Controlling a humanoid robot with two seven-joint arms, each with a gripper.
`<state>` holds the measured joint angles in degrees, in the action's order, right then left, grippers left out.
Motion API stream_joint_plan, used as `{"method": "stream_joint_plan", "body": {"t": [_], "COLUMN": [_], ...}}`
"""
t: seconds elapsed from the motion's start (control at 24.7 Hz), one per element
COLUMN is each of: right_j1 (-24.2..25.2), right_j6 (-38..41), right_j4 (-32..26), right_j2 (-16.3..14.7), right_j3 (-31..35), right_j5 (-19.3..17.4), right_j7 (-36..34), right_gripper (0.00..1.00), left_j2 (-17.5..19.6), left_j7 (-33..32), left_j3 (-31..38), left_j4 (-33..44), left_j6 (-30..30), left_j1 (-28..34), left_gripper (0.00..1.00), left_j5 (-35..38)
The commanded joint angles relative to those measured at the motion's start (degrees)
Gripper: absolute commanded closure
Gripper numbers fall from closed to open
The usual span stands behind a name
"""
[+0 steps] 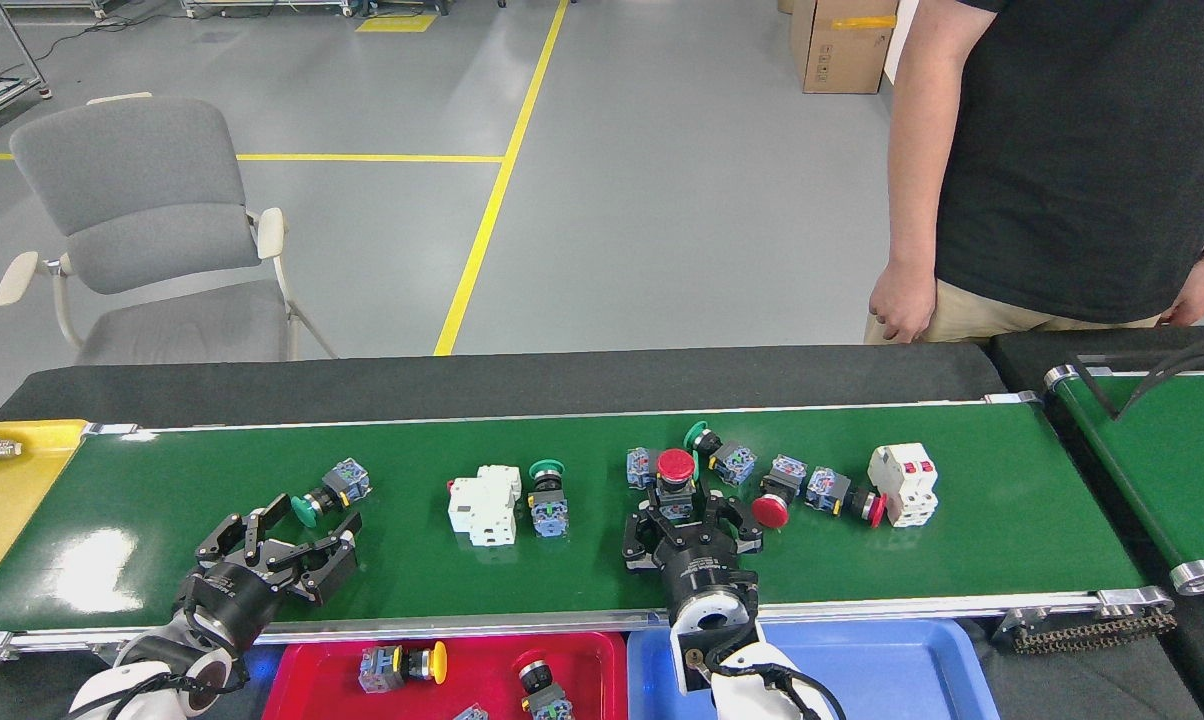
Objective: Pick switch part from conveyor to tray
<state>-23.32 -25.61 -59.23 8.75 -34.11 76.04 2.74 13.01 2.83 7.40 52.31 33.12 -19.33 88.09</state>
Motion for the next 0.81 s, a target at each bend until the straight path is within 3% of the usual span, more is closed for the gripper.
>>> {"method": "stream_joint_plan", "body": {"t": [0.0, 0.12, 0.2, 0.28, 0.32, 0.36, 0.4, 0.44, 0.53, 0.61, 0.69, 0.77], "right_j1": [-0.32, 3.63, 7.50, 10.57, 11.98, 12.95, 13.39, 13.56, 13.83, 13.83, 13.83, 14.18], "right_j6": [-0.15, -0.06, -0.06, -0.06, -0.06, -0.15, -0.23, -0.32, -0.15, -0.15, -0.15, -0.23], "right_j4": [-3.08, -10.20, -17.67, -23.38, -25.93, -27.51, -27.95, -27.95, -27.95, -28.13, -28.48, -29.10], "right_j2": [-0.14, -0.84, -3.83, -6.64, -7.61, -7.96, -7.87, -7.52, -6.73, -6.47, -6.55, -6.64], "right_j3": [-1.31, -5.27, -10.63, -16.08, -19.15, -21.79, -23.46, -24.07, -24.43, -24.43, -24.43, -24.34], "right_j5": [-0.01, 0.17, 0.34, 0.43, 0.43, 0.78, 1.92, 3.15, 4.30, 4.30, 4.38, 4.38], "right_j7": [0.07, -0.02, 0.07, 0.07, -0.02, -0.37, -0.46, -0.46, -0.46, -0.46, -0.46, -0.46], "right_gripper": [0.98, 0.98, 0.98, 0.98, 0.93, 0.66, 0.15, 0.00, 0.00, 0.00, 0.00, 0.00], "left_j2": [-0.18, -0.53, -0.26, -0.35, -0.35, -0.44, -0.44, -0.53, -1.23, -2.55, -3.25, -3.87], "left_j7": [0.60, 1.66, 4.73, 5.00, 5.00, 5.00, 5.00, 5.00, 4.64, 4.47, 4.38, 4.47], "left_j3": [0.16, 0.16, 0.16, 0.16, 0.16, 0.16, 0.16, 0.16, -0.02, -3.52, -6.96, -7.57], "left_j4": [0.42, 0.69, 2.53, 7.89, 11.58, 16.33, 21.78, 25.73, 34.26, 39.18, 40.32, 41.11], "left_j6": [0.19, 1.07, 5.46, 8.98, 11.00, 11.88, 11.88, 11.88, 11.88, 11.88, 11.88, 11.88], "left_j1": [-0.88, 0.09, 2.19, 4.39, 6.68, 9.93, 13.62, 16.52, 24.26, 30.32, 31.55, 32.17], "left_gripper": [0.57, 0.72, 0.82, 0.84, 0.83, 0.83, 0.80, 0.75, 0.65, 0.42, 0.13, 0.01], "left_j5": [-0.55, -0.99, -1.78, -1.78, -1.87, -1.87, -1.96, -2.13, -2.13, -1.78, -1.60, -1.52]}}
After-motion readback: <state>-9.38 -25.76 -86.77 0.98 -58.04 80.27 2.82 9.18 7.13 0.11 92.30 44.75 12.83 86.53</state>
